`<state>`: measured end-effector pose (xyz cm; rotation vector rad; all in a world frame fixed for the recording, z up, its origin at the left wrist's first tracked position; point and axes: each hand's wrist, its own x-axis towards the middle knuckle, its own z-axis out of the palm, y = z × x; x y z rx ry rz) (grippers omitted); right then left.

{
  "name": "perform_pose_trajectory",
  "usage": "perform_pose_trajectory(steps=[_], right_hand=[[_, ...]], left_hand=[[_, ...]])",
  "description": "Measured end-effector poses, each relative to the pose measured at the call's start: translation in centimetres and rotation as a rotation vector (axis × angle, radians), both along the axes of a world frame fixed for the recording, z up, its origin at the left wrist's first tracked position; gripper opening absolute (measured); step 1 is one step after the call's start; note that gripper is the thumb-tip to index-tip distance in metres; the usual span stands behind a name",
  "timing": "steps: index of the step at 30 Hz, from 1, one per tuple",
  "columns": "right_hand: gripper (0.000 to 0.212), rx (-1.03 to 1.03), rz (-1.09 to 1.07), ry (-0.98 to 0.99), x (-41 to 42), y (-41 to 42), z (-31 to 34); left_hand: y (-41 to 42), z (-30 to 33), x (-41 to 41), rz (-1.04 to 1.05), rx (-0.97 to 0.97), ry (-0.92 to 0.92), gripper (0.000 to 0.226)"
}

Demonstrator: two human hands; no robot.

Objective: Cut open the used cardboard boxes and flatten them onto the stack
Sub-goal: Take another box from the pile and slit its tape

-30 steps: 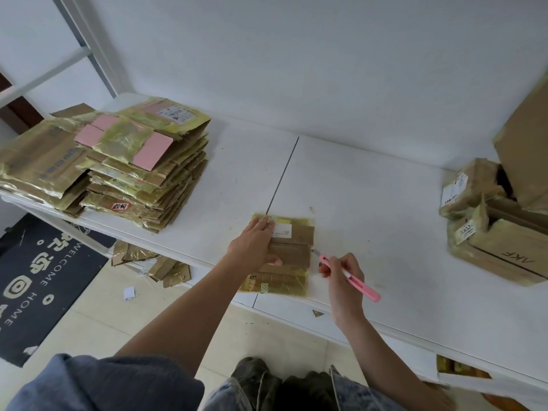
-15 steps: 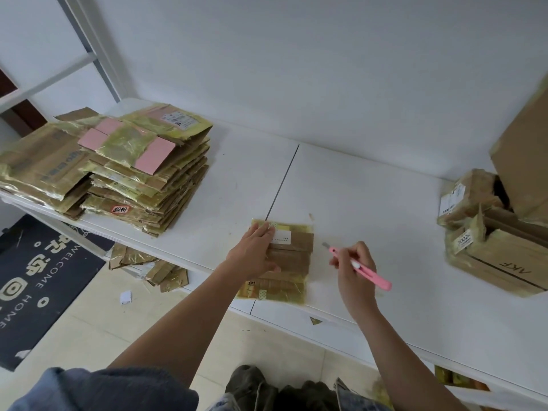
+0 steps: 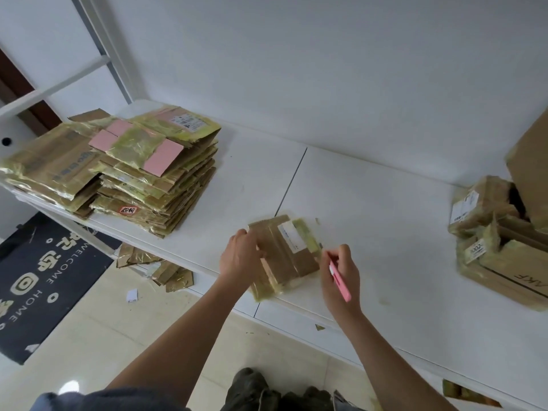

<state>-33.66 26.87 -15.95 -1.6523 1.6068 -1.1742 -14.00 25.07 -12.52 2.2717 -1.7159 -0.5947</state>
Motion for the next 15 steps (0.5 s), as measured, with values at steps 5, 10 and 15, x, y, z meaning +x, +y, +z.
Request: perform_pose_trajectory(steps=[5,10,15], right_hand=[[0.022,0.129,0.097,-0.269,-0.9,1.8,-0.3],[0.020,0.076,-0.086,-0.318,-2.0,0.7,0.4],[0.020,0.077,-0.158,-0.393,-4.0,-0.5,1.0]], left_hand=[[-1.0,0.6,-3.2,-0.017,0.082,-0.074,0.050],[-0.9,-0.6,-6.6,-0.093,0.243,-0.175,0.119],[-1.5,-0.5,-3.5,-0.560,0.222,-0.065,0.095]])
